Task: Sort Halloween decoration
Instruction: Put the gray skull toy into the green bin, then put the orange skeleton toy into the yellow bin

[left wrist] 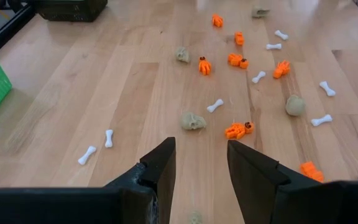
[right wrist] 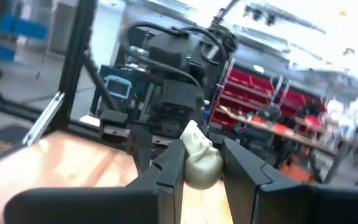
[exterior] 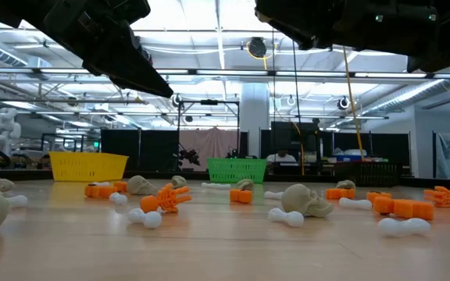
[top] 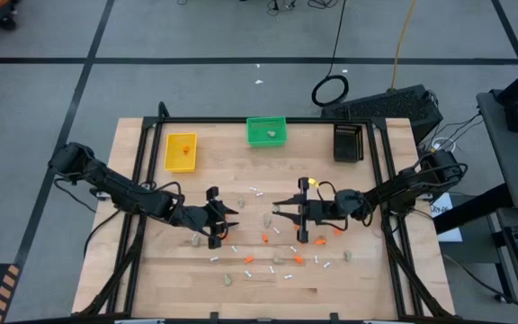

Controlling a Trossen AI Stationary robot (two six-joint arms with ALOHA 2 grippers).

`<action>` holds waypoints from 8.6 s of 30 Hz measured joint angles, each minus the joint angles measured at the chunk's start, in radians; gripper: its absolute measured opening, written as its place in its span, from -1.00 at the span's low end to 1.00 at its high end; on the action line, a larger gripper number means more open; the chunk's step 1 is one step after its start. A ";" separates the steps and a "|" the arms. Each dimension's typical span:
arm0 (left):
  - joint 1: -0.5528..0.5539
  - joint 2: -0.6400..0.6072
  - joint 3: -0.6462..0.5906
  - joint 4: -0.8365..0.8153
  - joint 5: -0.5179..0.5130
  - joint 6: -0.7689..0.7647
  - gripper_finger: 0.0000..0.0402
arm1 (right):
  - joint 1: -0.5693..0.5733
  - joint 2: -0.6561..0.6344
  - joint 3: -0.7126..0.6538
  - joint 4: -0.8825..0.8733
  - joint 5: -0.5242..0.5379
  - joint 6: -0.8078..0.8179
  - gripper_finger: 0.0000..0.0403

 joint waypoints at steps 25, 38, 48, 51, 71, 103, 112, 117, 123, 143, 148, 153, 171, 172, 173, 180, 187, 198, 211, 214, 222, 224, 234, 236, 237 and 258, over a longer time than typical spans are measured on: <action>0.000 0.000 0.000 -0.002 -0.003 0.008 -0.29 | 0.000 0.000 0.001 -0.025 -0.002 -0.731 -0.67; 0.000 0.000 0.000 -0.003 -0.006 0.026 -0.29 | 0.000 0.000 0.001 -0.049 0.000 -0.771 -0.68; 0.000 0.000 0.000 -0.003 -0.006 0.026 -0.29 | 0.000 0.000 0.001 -0.049 0.002 -0.767 -0.68; 0.000 0.000 0.000 -0.003 -0.006 0.026 -0.29 | 0.000 0.000 0.001 -0.049 0.002 -0.753 -0.68; 0.000 0.000 0.000 -0.003 -0.005 0.026 -0.29 | -0.002 0.000 0.001 -0.048 0.002 -0.666 -0.68; 0.000 0.000 0.000 -0.006 0.010 0.024 -0.29 | -0.516 0.005 0.432 -0.786 0.133 0.141 -0.67; -0.001 0.000 0.000 -0.005 0.012 0.025 -0.29 | -0.737 0.136 0.558 -0.960 -0.106 0.256 -0.67; -0.003 0.000 0.000 -0.004 0.012 0.024 -0.29 | -0.817 0.263 0.606 -1.006 -0.192 0.297 -0.67; -0.006 0.000 0.000 -0.005 0.012 0.025 -0.29 | -0.853 0.347 0.695 -1.156 -0.262 0.302 -0.66; -0.005 0.000 0.000 -0.004 0.012 0.026 -0.29 | -0.851 0.354 0.757 -1.386 -0.206 0.386 -0.37; -0.005 0.000 0.000 -0.004 0.012 0.031 -0.29 | -0.848 0.338 0.757 -1.392 -0.220 0.386 -0.13; -0.005 0.000 0.000 -0.005 0.012 0.029 -0.29 | -0.789 0.241 0.757 -1.461 -0.235 0.385 -0.05; -0.006 0.000 0.000 -0.020 0.011 -0.080 -0.29 | -0.032 -0.143 0.282 -1.310 0.028 0.719 -0.20; -0.006 0.000 0.000 -0.020 0.012 -0.098 -0.29 | -0.002 -0.143 0.248 -1.260 0.045 0.738 -0.20; -0.006 0.000 0.000 -0.023 0.011 -0.115 -0.29 | 0.025 -0.141 0.220 -1.220 0.061 0.751 -0.20; -0.007 0.000 0.000 -0.188 -0.008 -0.365 -0.29 | 0.140 -0.126 0.161 -1.096 0.165 0.730 -0.20; -0.018 0.000 0.044 -0.414 -0.029 -0.562 -0.29 | 0.170 -0.124 0.161 -1.066 0.160 0.638 -0.20; -0.020 0.020 0.053 -0.520 -0.088 -0.665 -0.29 | 0.158 -0.123 0.161 -1.047 0.163 0.604 -0.20; -0.004 0.091 0.049 -0.508 -0.118 -0.894 -0.13 | 0.130 -0.123 0.161 -1.034 0.164 0.592 -0.20; 0.021 0.091 0.049 -0.504 -0.105 -0.895 0.03 | 0.129 -0.123 0.162 -1.031 0.164 0.590 -0.20; 0.039 0.091 0.049 -0.509 -0.070 -0.884 0.28 | 0.116 -0.123 0.162 -1.032 0.164 0.587 -0.20; 0.030 0.091 0.049 -0.508 -0.062 -0.889 0.28 | 0.116 -0.123 0.162 -1.032 0.164 0.587 -0.20; -0.035 0.157 0.049 -0.446 -0.054 -0.892 0.28 | 0.118 -0.123 0.162 -1.033 0.160 0.591 -0.20; -0.040 0.182 0.049 -0.412 -0.073 -0.891 0.28 | 0.118 -0.123 0.162 -1.033 0.160 0.591 -0.20; -0.040 0.191 0.049 -0.397 -0.074 -0.891 0.28 | 0.118 -0.123 0.162 -1.035 0.160 0.591 -0.20; -0.024 0.210 0.049 -0.404 -0.112 -0.858 0.28 | 0.118 -0.123 0.162 -1.035 0.159 0.587 -0.20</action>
